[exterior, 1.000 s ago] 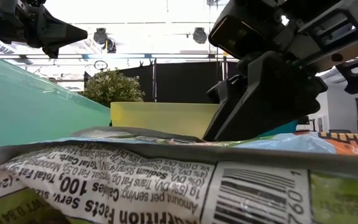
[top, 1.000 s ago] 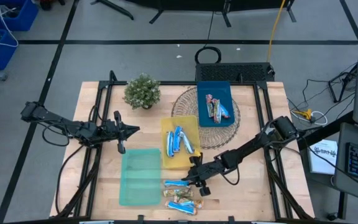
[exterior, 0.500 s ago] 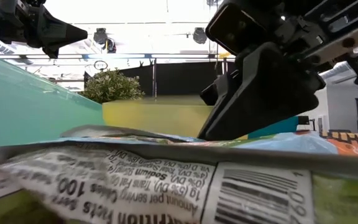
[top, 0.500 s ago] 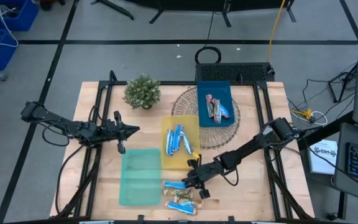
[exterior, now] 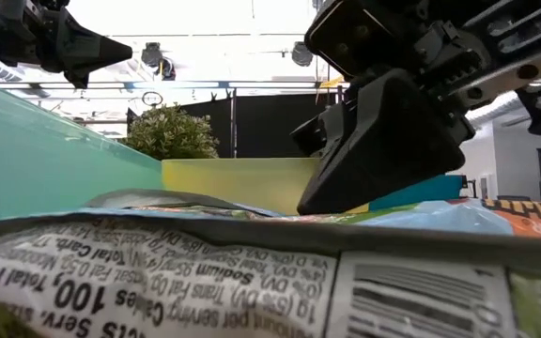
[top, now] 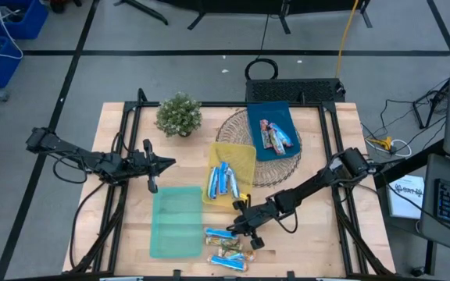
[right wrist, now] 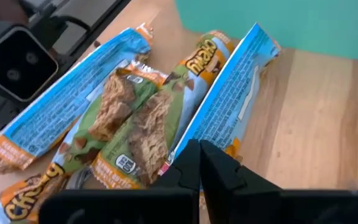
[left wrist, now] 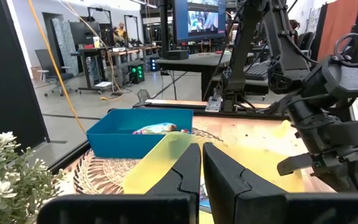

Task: Pick and place Granola Bars by type
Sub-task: Put the yellow granola bar into the green bin

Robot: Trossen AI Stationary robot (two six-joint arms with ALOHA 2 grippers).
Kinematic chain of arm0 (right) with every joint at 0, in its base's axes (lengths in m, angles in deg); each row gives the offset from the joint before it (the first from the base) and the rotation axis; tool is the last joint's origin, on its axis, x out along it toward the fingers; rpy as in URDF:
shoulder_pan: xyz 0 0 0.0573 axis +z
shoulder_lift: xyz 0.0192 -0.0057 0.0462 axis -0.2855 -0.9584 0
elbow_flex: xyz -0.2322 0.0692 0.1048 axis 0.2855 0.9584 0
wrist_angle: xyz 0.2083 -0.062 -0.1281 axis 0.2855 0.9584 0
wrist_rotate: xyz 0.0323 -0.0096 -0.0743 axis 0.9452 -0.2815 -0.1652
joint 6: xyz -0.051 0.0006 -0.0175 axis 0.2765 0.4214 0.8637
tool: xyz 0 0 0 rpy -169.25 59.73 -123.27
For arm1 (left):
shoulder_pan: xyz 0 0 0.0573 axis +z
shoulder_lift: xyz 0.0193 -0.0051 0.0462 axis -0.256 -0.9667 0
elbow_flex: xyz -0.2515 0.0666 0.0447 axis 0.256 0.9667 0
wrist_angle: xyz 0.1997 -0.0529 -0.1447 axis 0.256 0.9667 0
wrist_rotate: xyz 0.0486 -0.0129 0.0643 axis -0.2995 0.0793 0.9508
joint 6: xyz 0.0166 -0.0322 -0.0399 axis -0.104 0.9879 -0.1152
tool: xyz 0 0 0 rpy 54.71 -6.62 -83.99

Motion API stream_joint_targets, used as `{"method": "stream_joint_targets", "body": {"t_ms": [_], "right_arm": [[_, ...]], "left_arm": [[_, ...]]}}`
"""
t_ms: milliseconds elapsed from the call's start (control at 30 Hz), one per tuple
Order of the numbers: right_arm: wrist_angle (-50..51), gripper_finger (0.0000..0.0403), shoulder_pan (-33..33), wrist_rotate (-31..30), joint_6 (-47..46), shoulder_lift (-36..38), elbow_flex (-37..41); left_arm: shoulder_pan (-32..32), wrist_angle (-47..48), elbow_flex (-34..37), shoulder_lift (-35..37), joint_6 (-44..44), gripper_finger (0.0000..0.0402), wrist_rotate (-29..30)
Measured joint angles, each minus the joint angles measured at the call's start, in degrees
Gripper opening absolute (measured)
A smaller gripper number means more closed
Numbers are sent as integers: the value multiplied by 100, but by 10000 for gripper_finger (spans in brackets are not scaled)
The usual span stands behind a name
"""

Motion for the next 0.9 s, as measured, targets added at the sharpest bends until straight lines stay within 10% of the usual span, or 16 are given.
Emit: {"method": "stream_joint_targets", "body": {"t_ms": [600, 900], "right_arm": [[1536, 0, 137, -787, 47, 715, -52], [405, 0, 271, -138, 51, 692, -61]], "left_arm": [[-1, -1, 0, -1, 0, 26, 0], [-1, -1, 0, -2, 0, 26, 0]]}}
